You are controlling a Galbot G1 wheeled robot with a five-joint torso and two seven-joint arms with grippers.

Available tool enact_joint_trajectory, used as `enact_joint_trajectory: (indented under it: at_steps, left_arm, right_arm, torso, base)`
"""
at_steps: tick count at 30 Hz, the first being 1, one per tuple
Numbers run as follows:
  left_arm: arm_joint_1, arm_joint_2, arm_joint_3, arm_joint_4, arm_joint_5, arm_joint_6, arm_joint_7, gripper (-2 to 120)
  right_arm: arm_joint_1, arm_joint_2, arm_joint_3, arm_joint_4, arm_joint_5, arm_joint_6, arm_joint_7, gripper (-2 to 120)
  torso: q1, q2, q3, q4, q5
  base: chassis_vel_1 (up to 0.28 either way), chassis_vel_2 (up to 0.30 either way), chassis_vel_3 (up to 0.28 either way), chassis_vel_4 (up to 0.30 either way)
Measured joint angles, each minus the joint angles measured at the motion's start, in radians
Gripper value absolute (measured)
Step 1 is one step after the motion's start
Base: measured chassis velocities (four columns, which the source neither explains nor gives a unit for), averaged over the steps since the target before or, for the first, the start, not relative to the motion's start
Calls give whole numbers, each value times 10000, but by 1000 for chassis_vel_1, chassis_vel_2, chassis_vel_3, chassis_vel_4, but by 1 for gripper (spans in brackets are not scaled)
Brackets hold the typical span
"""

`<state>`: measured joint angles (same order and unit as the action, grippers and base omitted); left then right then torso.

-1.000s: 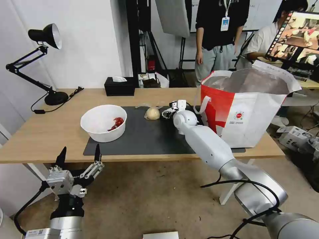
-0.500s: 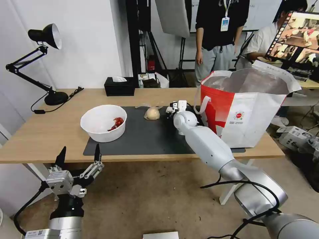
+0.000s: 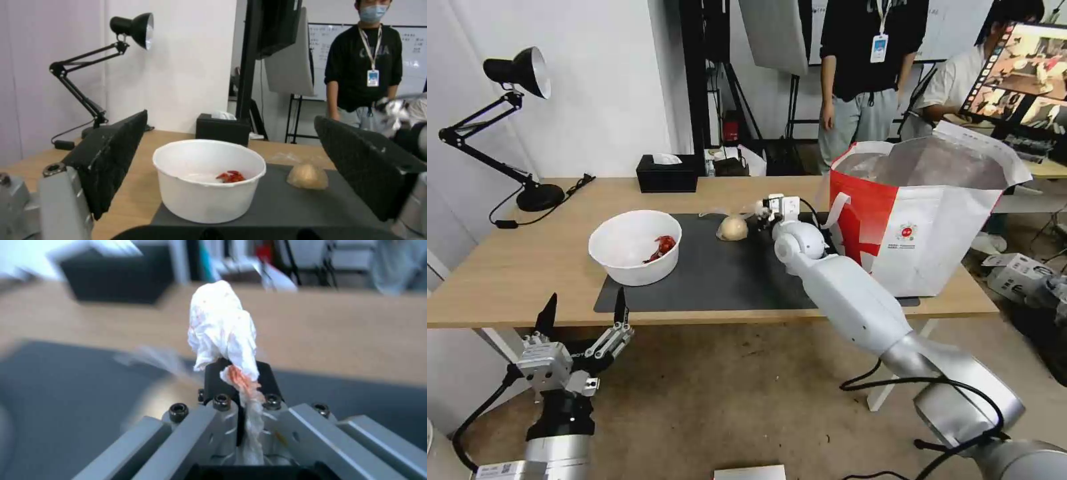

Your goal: Pick up the trash from the table and place it into the takeout bag.

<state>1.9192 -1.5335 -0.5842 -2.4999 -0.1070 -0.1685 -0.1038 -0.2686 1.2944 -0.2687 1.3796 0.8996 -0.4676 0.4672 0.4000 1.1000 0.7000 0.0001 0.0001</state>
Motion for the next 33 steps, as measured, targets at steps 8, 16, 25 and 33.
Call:
enact_joint_trajectory:
  at_steps: [8, 16, 25, 33]
  left_arm:
    - [-1, -55, 95, 0, -1, 0, -33, 100]
    - [-31, -75, 133, 0, 5, -1, -33, 100]
    - [-83, -99, 168, 0, 6, -41, -30, 100]
    - [-88, -30, 180, 0, 2, -43, -31, 100]
  right_arm:
    - [611, -980, 94, 2498, 706, -685, 863, 0]
    - [1183, -2310, 1220, 3361, 1609, -1297, 1873, 0]
    - [386, -4420, 2983, 4042, 3686, -1845, 3260, 0]
    - [-939, -5114, 4063, 4596, 4607, -2095, 3557, 10]
  torso:
    - [0, 0, 0, 0, -1]
    - [0, 0, 0, -2, 1]
    - [0, -1, 0, -5, 4]
    - [0, 0, 0, -4, 1]
  base:
    - [0, 0, 0, 0]
    - [0, 0, 0, 0]
    - [0, 0, 0, 0]
    - [0, 0, 0, 0]
